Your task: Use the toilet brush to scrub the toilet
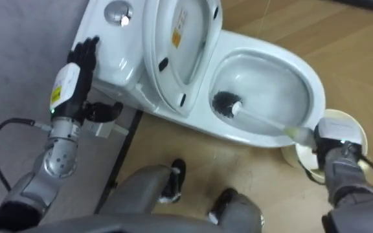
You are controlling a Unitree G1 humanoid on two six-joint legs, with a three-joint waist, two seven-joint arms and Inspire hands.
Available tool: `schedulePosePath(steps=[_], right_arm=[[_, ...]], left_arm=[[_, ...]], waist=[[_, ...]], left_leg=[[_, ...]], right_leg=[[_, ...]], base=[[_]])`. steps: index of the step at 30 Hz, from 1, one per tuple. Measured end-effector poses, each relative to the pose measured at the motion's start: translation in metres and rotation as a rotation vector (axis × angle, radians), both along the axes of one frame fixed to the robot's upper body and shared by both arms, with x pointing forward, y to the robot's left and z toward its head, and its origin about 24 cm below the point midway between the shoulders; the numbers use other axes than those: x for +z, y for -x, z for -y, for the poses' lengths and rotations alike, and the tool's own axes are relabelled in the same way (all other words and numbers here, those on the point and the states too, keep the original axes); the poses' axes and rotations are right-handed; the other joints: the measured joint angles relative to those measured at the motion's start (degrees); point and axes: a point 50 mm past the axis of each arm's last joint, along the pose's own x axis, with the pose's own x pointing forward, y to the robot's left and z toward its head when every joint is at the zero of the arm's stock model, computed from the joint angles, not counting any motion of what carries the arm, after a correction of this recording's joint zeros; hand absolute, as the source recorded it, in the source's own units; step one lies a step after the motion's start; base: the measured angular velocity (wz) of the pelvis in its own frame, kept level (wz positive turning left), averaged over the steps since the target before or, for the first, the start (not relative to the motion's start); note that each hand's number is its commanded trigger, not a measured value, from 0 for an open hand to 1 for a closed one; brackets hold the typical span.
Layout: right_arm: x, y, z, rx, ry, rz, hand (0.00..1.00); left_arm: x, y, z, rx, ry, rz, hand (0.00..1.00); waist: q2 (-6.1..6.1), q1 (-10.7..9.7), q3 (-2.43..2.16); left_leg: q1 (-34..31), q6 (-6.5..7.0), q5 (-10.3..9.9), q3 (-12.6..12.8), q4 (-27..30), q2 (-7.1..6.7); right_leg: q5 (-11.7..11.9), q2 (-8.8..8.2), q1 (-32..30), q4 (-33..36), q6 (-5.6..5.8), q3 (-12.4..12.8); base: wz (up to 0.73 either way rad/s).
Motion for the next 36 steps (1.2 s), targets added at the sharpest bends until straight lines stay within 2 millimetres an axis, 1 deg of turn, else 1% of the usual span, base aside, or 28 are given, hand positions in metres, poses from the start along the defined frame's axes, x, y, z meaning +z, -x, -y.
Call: schedulePosePath(steps=[2, 3, 4, 6, 8, 10, 11, 12, 13, 15, 17, 20, 24, 27, 28, 30, 32, 33, 35, 36], right_arm=[[0.016, -0.016, 0.004, 0.066, 0.063, 0.052, 1.0], [0.02, -0.02, 0.005, 0.084, 0.086, 0.061, 1.0], [0.026, -0.025, 0.005, 0.122, 0.132, 0.066, 1.0], [0.031, -0.029, 0.006, 0.169, 0.187, 0.07, 1.0], [0.04, -0.035, 0.008, 0.183, 0.235, 0.121, 1.0], [0.049, -0.038, 0.013, 0.193, 0.269, 0.153, 1.0], [0.055, -0.041, 0.014, 0.207, 0.292, 0.17, 1.0], [0.059, -0.043, 0.015, 0.21, 0.305, 0.181, 1.0], [0.064, -0.047, 0.016, 0.219, 0.324, 0.198, 1.0], [0.07, -0.051, 0.016, 0.222, 0.353, 0.212, 1.0], [0.075, -0.055, 0.017, 0.228, 0.402, 0.195, 1.0], [0.081, -0.061, 0.017, 0.208, 0.42, 0.201, 1.0], [0.086, -0.066, 0.019, 0.184, 0.413, 0.212, 1.0], [0.086, -0.065, 0.02, 0.14, 0.375, 0.228, 1.0], [0.084, -0.062, 0.023, 0.096, 0.335, 0.236, 1.0], [0.079, -0.058, 0.026, -0.003, 0.225, 0.26, 1.0], [0.072, -0.054, 0.026, -0.16, 0.067, 0.351, 1.0], [0.072, -0.053, 0.027, -0.209, 0.02, 0.375, 1.0], [0.065, -0.052, 0.025, -0.389, -0.172, 0.461, 1.0], [0.063, -0.051, 0.024, -0.424, -0.204, 0.472, 1.0]], left_arm=[[0.008, -0.007, 0.002, -0.01, 0.006, 0.047, 0.0], [0.01, -0.009, 0.002, -0.015, 0.005, 0.06, 0.0], [0.015, -0.013, 0.003, -0.03, -0.009, 0.084, 0.0], [0.021, -0.016, 0.005, -0.054, -0.018, 0.111, 0.0], [0.029, -0.019, 0.008, -0.065, -0.022, 0.156, 0.0], [0.033, -0.02, 0.008, -0.06, -0.024, 0.183, 0.0], [0.034, -0.021, 0.008, -0.056, -0.022, 0.196, 0.0], [0.036, -0.021, 0.007, -0.052, -0.016, 0.204, 0.0], [0.039, -0.023, 0.007, -0.046, -0.008, 0.22, 0.0], [0.041, -0.024, 0.007, -0.04, -0.006, 0.234, 0.0], [0.044, -0.027, 0.007, -0.035, -0.008, 0.249, 0.0], [0.045, -0.028, 0.005, -0.017, -0.007, 0.263, 0.0], [0.048, -0.029, 0.003, 0.023, 0.025, 0.28, 0.0], [0.05, -0.031, 0.002, 0.04, 0.044, 0.279, 0.0], [0.051, -0.033, 0.002, 0.048, 0.065, 0.282, 0.0], [0.052, -0.034, -0.002, 0.079, 0.105, 0.271, 0.0], [0.053, -0.033, -0.006, 0.094, 0.097, 0.276, 0.0], [0.053, -0.033, -0.006, 0.098, 0.096, 0.281, 0.0], [0.055, -0.032, -0.007, 0.11, 0.098, 0.297, 0.0], [0.055, -0.033, -0.008, 0.112, 0.097, 0.297, 0.0]], waist=[[-0.21, 1.2, 0.25], [-0.08, 1.3, 0.3], [0.15, 1.4, 0.48], [0.36, 2.2, 0.44], [0.52, 2.7, 0.5], [0.67, 3.3, 0.47], [0.97, 3.3, 0.42], [1.09, 3.2, 0.47], [1.76, 3.2, 0.19], [2.1, 3.5, 0.35], [2.65, 4.4, 0.52], [3.23, 4.7, 0.49], [3.28, 4.7, 0.46], [3.35, 4.6, 0.49], [3.46, 4.6, 0.48], [3.55, 4.5, 0.53], [3.54, 3.5, 0.57], [3.55, 3.2, 0.56], [3.55, 2.4, 0.57], [3.53, 2.2, 0.58]], left_leg=[[-3.5, 0.22, 0.1, 0.9, 1.6, 0.1], [-4.5, 0.24, 0.2, 0.9, 2.0, 0.15], [-6.2, 0.25, 0.3, 0.7, 2.8, 0.15], [-8.6, 0.25, 0.3, 0.6, 3.9, 0.21], [-11.7, 0.29, 0.4, 0.6, 5.4, 0.06], [-13.6, 0.29, 0.3, 0.7, 6.5, 0.11], [-14.7, 0.29, 0.3, 0.9, 7.1, 0.23], [-15.2, 0.28, 0.3, 1.0, 7.2, 0.27], [-16.2, 0.22, 0.4, 1.1, 7.5, 0.35], [-17.6, 0.21, 0.4, 1.2, 8.1, 0.6], [-19.2, 0.22, 0.4, 1.9, 8.6, 0.88], [-21.1, 0.22, 0.4, 2.8, 9.1, 1.02], [-22.6, -0.04, 0.6, 3.3, 9.2, 1.1], [-23.1, -0.36, 0.8, 3.4, 9.1, 1.12], [-23.4, -0.49, 0.9, 3.5, 9.2, 1.12], [-24.0, -0.55, 0.9, 3.4, 9.6, 1.08], [-24.8, -0.58, 0.9, 3.4, 10.0, 0.88], [-25.0, -0.57, 0.9, 3.4, 10.1, 0.8], [-25.9, -0.5, 1.0, 3.5, 10.7, 0.53], [-25.9, -0.48, 1.0, 3.6, 10.8, 0.49]], right_leg=[[-0.5, -1.09, -4.3, 2.6, -0.48, 0.3], [-0.5, -1.2, -5.2, 3.1, -0.56, 0.3], [-0.6, -1.65, -6.8, 3.9, -0.8, 0.2], [-0.8, -1.88, -9.1, 5.2, -1.06, 0.4], [-1.3, -2.57, -12.3, 7.3, -1.42, 0.4], [-1.6, -2.56, -14.3, 8.5, -1.47, 1.0], [-1.7, -2.63, -15.3, 9.0, -1.61, 1.0], [-1.7, -2.62, -15.8, 9.2, -1.64, 1.1], [-1.8, -2.58, -17.1, 9.7, -1.75, 1.4], [-1.8, -2.49, -18.6, 10.3, -1.91, 1.7], [-1.8, -2.47, -20.9, 11.3, -2.1, 2.7], [-1.9, -2.7, -23.7, 12.7, -2.48, 3.8], [-2.2, -2.74, -26.0, 13.8, -2.94, 4.9], [-2.4, -2.86, -26.7, 14.3, -3.36, 4.8], [-2.5, -2.85, -27.0, 14.5, -3.5, 4.6], [-2.8, -3.12, -27.5, 15.1, -3.73, 4.3], [-3.3, -3.63, -28.2, 15.9, -3.79, 4.1], [-3.4, -3.73, -28.5, 16.1, -3.73, 4.1], [-3.7, -4.31, -29.3, 17.3, -3.82, 4.1], [-3.7, -4.5, -29.5, 17.5, -3.89, 4.1]], base=[[-0.15], [0.0], [0.07], [0.03], [0.04], [0.0], [0.0], [0.0], [-0.03], [-0.08], [-0.13], [-0.11], [-0.03], [0.02], [0.08], [0.1], [0.14], [0.14], [0.1], [0.08]])
